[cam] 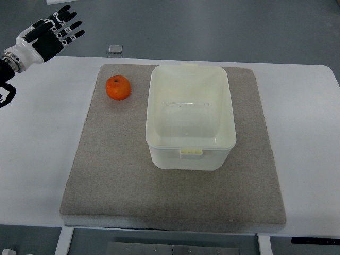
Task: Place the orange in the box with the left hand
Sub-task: 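Move the left hand forward toward the orange beside the box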
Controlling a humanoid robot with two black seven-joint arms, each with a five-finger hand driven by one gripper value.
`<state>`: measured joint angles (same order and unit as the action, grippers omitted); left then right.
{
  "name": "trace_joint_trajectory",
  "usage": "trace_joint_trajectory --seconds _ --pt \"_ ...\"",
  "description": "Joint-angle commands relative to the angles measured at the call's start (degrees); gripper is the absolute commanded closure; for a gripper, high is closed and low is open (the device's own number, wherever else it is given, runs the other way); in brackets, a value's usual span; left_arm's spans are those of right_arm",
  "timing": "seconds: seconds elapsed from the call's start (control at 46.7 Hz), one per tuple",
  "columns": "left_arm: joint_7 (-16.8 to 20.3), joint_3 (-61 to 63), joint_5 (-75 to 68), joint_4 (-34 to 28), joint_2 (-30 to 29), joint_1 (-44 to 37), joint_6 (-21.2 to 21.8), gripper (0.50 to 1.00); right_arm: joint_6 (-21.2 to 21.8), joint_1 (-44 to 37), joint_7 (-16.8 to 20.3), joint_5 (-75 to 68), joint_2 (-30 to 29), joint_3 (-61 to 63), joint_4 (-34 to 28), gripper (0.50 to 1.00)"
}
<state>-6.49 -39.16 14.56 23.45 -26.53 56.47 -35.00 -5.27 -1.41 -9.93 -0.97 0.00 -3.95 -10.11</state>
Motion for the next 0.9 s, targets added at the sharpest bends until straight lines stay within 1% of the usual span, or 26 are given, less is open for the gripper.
trace_joint_trajectory --seconds 0.0,0.15,0.6,0.729,0.879 --pt "0.0 0.0 -0.1 -0.3 0.2 0.0 0.0 0.506 0.0 0.0 0.0 0.0 0.0 0.0 0.0 0.568" --pt "-0.5 0.0 -0.1 -0.5 1.4 0.0 0.0 0.506 0.0 0.0 0.0 0.0 0.0 0.0 0.0 0.568" --pt "-0.2 0.6 -0.5 -1.2 1.5 0.0 0.0 0.506 0.0 0.0 0.0 0.0 0.0 0.0 0.0 0.568" --pt "0.0 3.9 -4.9 -0.9 1.1 0.7 0.0 0.506 0.0 0.0 0.0 0.0 0.0 0.0 0.0 0.568" --pt "0.2 4.1 -12.1 -1.7 1.5 1.9 0.0 0.506 0.0 0.0 0.0 0.0 0.0 0.0 0.0 0.568"
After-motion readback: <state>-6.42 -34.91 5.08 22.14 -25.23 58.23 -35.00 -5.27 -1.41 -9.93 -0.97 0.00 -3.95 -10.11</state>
